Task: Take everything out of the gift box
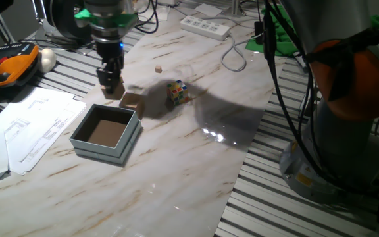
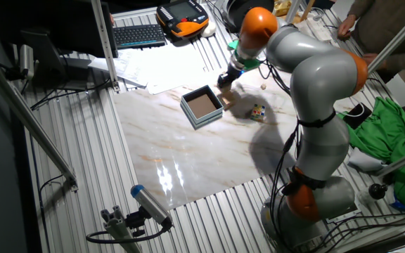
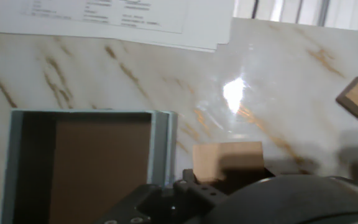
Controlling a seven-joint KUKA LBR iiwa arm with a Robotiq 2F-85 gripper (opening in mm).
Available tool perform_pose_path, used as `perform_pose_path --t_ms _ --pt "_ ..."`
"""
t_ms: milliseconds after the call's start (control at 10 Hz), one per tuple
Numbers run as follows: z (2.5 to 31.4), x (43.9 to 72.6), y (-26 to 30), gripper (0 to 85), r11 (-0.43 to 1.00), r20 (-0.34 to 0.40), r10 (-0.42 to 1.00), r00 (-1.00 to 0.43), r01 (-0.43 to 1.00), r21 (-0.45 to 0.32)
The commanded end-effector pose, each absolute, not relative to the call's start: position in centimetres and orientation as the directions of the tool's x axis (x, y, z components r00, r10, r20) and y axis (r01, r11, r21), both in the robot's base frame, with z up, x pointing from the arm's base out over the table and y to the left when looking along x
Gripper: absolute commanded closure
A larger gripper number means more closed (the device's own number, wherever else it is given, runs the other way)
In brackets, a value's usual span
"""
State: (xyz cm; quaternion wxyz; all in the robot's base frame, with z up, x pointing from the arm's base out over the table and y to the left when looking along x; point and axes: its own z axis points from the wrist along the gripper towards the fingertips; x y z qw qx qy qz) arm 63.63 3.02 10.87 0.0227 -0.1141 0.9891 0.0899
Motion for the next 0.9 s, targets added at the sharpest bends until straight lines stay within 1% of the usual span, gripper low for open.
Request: perform_pose_path --t_ms 0,100,400,500,600,700,800 --pt "10.7 63.7 2.9 85.0 0.960 -0.051 -0.217 -0.975 -0.223 0.168" --pt "10.6 63.8 3.1 85.0 0.967 -0.032 -0.207 -0.978 -0.209 0.143" --pt "8.8 65.1 3.7 34.0 0.980 -0.034 -0.168 -0.985 -0.170 0.105" --pt "8.2 65.6 3.7 17.0 0.983 -0.044 -0.145 -0.988 -0.149 0.108" --pt "8.2 65.7 3.9 17.0 0.985 -0.041 -0.132 -0.990 -0.135 0.107" --pt "8.9 65.8 4.7 17.0 0.988 -0.021 -0.119 -0.993 -0.120 0.095" --pt "10.4 65.6 6.0 17.0 0.991 0.007 -0.080 -0.997 -0.079 0.105"
